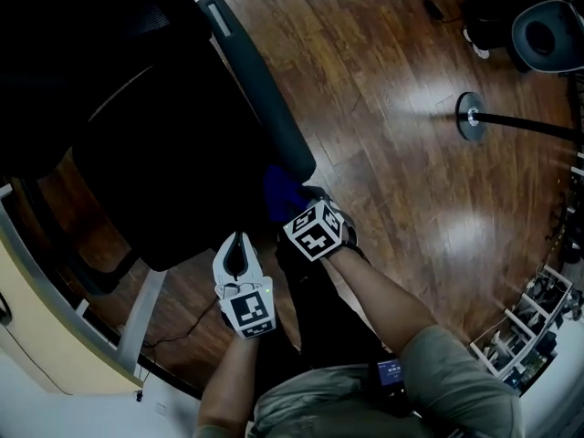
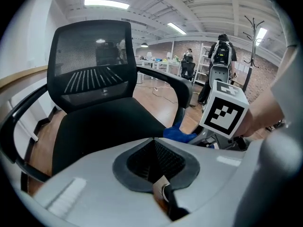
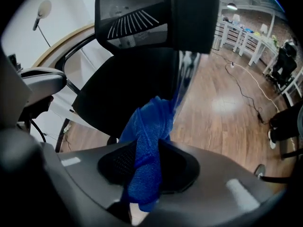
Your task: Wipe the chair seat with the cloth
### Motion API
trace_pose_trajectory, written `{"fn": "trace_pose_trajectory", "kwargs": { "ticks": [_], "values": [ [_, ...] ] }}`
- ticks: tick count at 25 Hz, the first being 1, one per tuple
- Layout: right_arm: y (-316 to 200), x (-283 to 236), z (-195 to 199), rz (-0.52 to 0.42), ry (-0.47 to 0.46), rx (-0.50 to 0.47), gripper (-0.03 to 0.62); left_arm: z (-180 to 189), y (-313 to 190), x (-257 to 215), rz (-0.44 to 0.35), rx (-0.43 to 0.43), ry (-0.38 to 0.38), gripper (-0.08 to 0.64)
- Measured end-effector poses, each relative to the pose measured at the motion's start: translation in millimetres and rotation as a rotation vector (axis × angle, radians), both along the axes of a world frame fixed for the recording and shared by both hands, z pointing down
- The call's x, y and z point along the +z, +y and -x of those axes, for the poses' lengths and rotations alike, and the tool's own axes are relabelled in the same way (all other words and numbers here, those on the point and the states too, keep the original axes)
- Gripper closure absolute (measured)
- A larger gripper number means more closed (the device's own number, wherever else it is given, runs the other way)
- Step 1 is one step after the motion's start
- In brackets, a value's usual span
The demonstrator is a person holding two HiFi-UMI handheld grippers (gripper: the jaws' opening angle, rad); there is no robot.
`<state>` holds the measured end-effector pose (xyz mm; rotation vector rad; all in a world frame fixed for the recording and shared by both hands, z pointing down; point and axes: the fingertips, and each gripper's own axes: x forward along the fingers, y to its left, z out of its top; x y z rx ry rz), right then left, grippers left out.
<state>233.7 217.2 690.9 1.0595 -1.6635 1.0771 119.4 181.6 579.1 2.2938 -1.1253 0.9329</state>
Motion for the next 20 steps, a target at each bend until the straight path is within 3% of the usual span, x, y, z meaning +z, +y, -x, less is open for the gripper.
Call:
{"fn": "trace_pose_trajectory", "kwargs": {
  "ticks": [9, 13, 20],
  "values": [
    [6, 4, -9, -0.014, -0.051, -0.014, 0.491, -24, 2, 7, 0.005, -0.001, -0.019, 0.555],
    [7, -20, -4, -0.040, -0.080, -0.042, 0.491, -16, -7, -16, -0.031, -0.055, -0.020, 0.555],
    [-1, -94, 25, -0.110, -0.111, -0.095, 0.491, 33, -23, -91, -0.099, -0.214, -0.024, 0.555]
  ]
}}
